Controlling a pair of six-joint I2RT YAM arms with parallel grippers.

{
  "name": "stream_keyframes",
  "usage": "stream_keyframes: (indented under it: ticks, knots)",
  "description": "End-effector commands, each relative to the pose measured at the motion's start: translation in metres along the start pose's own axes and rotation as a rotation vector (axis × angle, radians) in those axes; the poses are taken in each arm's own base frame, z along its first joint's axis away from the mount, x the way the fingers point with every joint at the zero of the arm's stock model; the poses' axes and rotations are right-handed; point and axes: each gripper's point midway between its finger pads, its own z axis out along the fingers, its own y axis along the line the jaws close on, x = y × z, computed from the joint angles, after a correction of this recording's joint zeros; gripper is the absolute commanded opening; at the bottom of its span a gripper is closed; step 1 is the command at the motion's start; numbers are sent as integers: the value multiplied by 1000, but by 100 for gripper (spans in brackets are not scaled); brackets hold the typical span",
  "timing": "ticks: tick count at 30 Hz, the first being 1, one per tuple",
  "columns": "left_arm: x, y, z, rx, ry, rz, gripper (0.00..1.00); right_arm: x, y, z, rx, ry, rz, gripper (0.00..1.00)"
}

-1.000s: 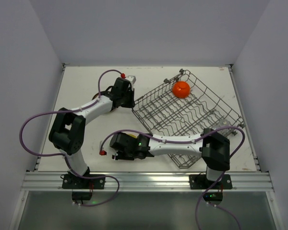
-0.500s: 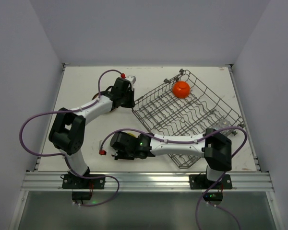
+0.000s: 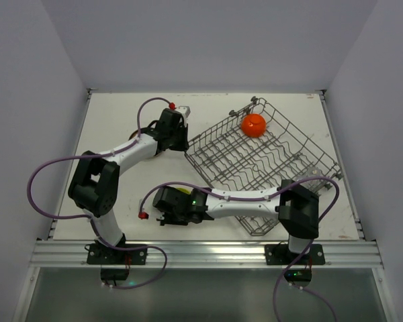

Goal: Unload the mixed dishes from the dish rack

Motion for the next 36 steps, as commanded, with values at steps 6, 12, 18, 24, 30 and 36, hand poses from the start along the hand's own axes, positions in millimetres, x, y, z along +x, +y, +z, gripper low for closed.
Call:
stream_keyframes:
  ticks: [6, 12, 18, 24, 30, 36]
  knots:
    - [18, -10, -1, 41, 50, -6, 0, -10, -3, 5, 19, -5, 4, 9]
    - [16, -10, -2, 40, 47, -6, 0, -14, -7, -3, 34, -13, 16, 22]
    - [17, -10, -2, 42, 47, -6, 0, -22, -11, -23, 48, -52, 26, 33]
    - [17, -10, -1, 42, 50, -6, 0, -31, -23, -64, 89, -149, 60, 40]
    - [17, -10, -2, 43, 48, -6, 0, -29, -68, -136, 202, -385, 189, 49]
    - [15, -11, -3, 43, 43, -6, 0, 30, -166, -197, 484, -627, 665, 69]
